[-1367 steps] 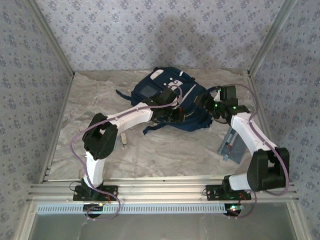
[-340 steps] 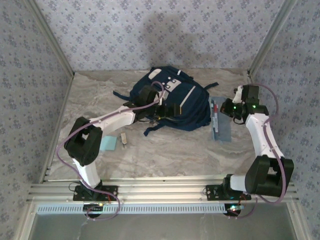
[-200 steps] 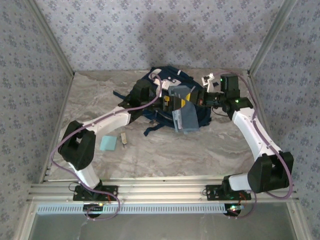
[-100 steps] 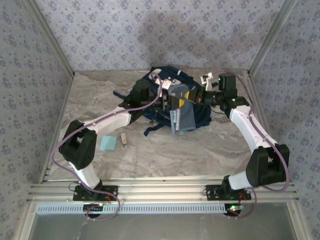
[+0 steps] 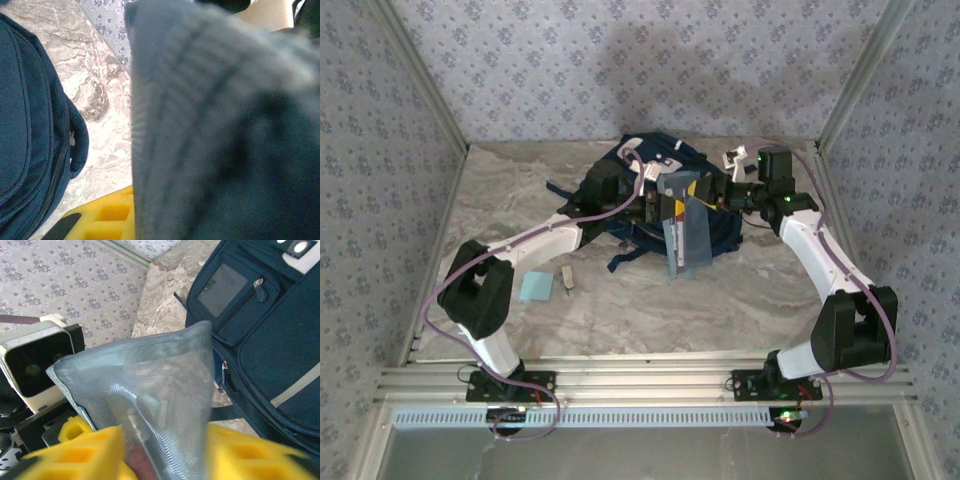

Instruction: Pack books, pencil case, and school supplies into a backpack

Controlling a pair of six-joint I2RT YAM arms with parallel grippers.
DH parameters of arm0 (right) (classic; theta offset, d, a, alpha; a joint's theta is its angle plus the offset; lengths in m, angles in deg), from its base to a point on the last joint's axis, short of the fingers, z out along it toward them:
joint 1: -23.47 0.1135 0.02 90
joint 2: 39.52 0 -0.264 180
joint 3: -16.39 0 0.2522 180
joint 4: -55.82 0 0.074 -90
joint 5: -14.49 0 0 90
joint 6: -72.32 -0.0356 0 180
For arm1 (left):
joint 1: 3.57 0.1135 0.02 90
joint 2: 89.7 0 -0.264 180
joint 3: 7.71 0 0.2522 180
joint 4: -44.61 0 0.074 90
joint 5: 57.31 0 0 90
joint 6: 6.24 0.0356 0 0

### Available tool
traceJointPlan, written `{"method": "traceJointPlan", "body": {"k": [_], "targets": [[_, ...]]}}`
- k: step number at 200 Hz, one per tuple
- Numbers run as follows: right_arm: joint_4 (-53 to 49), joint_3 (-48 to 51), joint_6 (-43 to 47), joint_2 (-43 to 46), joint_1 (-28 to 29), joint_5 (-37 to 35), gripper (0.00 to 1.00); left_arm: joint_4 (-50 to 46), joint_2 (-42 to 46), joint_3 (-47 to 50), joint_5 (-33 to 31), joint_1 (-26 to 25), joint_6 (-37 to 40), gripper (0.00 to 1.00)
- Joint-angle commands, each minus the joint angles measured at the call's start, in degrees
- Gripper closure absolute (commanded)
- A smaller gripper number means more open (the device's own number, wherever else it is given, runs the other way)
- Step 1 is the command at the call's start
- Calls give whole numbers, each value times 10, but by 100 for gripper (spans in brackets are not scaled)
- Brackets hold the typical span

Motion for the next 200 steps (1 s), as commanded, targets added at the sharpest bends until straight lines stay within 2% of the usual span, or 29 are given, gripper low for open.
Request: {"method": "traceJointPlan", "body": {"k": [1, 30, 58, 99, 139, 168, 200], "targets": [[-15, 4, 26, 14, -19, 10, 0, -1, -1, -28, -8, 5, -16, 85], [-16, 29, 73, 38, -47, 34, 0, 13, -4, -31, -1, 16, -44, 84], [3, 61, 98, 35, -45, 99, 0, 29, -6, -45, 11, 23, -67, 84], [68, 113, 93, 25, 9, 132, 0, 66, -13, -61, 21, 29, -107, 83], [148, 120, 56, 25, 50, 157, 1, 101, -28, -57, 26, 28, -138, 83], [150, 113, 50, 26, 65, 164, 13, 101, -32, -51, 19, 29, -139, 82], [144, 112, 47, 26, 67, 162, 47, 94, -34, -48, 14, 29, -135, 81]]}}
